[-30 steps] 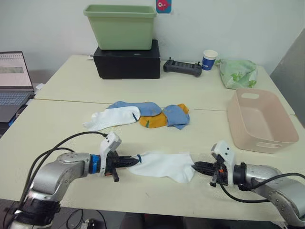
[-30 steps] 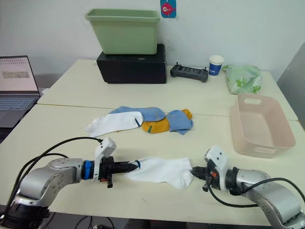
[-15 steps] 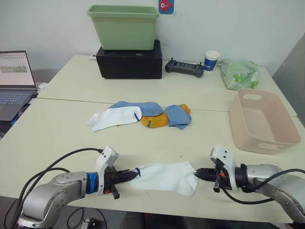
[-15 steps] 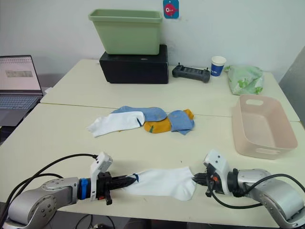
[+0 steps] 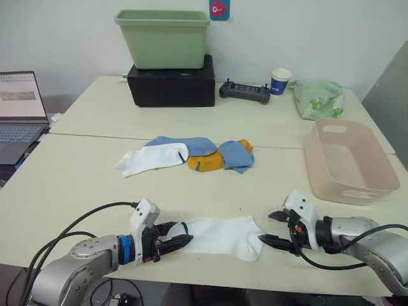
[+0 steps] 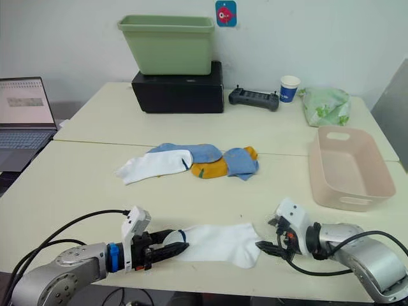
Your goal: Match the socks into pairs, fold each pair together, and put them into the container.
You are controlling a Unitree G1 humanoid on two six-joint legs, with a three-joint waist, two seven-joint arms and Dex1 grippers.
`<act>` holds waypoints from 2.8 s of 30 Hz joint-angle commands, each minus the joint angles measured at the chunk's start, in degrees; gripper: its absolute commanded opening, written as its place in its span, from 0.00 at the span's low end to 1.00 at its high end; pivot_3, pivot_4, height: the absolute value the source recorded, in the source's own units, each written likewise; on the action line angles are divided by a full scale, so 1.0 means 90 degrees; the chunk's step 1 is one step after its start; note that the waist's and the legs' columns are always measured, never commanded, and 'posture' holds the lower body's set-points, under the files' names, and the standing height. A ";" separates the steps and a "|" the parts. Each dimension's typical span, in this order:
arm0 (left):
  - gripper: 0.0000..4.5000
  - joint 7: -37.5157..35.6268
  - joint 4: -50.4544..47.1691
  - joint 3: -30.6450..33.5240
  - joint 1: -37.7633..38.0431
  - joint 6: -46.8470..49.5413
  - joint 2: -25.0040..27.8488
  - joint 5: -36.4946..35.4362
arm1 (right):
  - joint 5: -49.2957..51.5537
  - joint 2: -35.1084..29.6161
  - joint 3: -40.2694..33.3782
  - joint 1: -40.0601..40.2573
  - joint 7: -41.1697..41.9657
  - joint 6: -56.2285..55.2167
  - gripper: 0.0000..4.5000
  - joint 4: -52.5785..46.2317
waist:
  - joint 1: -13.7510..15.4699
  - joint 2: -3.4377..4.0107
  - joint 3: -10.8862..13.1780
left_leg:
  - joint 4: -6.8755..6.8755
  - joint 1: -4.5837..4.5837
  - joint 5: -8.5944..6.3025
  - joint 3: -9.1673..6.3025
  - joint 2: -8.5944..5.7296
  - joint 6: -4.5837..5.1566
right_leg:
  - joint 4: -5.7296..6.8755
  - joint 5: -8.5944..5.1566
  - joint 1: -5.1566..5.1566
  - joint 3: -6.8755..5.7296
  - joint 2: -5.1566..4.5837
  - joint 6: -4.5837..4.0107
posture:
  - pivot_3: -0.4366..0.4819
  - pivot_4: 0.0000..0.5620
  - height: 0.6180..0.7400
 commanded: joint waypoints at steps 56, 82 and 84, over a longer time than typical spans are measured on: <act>0.01 0.2121 0.3151 0.3335 -0.3179 0.0343 0.0111 -0.0599 | 0.1115 0.0929 -0.0237 -0.2120 -0.0017 -0.0187 1.00 -0.0604 | 0.0021 -0.0033 -0.0004 | -0.0002 -0.0026 0.0015 -0.0065 -0.0001 -0.0026 | 0.0004 0.0000 -0.0012 -0.0041 -0.0012 -0.0001 | 0.48 0.27 0.64; 0.01 0.2329 0.2325 -0.1294 -0.4691 0.1576 -0.2863 -0.0545 | -0.0055 -0.0671 -0.0953 -0.0523 0.0225 -0.0662 1.00 -0.0442 | 0.0063 -0.0022 0.0003 | 0.0006 -0.0024 0.0018 -0.0081 -0.0016 -0.0027 | -0.0006 -0.0001 0.0015 -0.0046 0.0001 -0.0003 | 0.48 0.27 0.64; 0.01 0.2486 0.2448 -0.1363 -0.4758 0.1545 -0.3201 -0.0459 | -0.0083 -0.0656 -0.0989 -0.0475 0.0213 -0.0665 1.00 -0.0445 | 0.0046 -0.0022 0.0003 | 0.0006 -0.0023 0.0018 -0.0084 -0.0018 -0.0028 | -0.0013 -0.0001 0.0014 -0.0038 -0.0001 -0.0003 | 0.48 0.27 0.64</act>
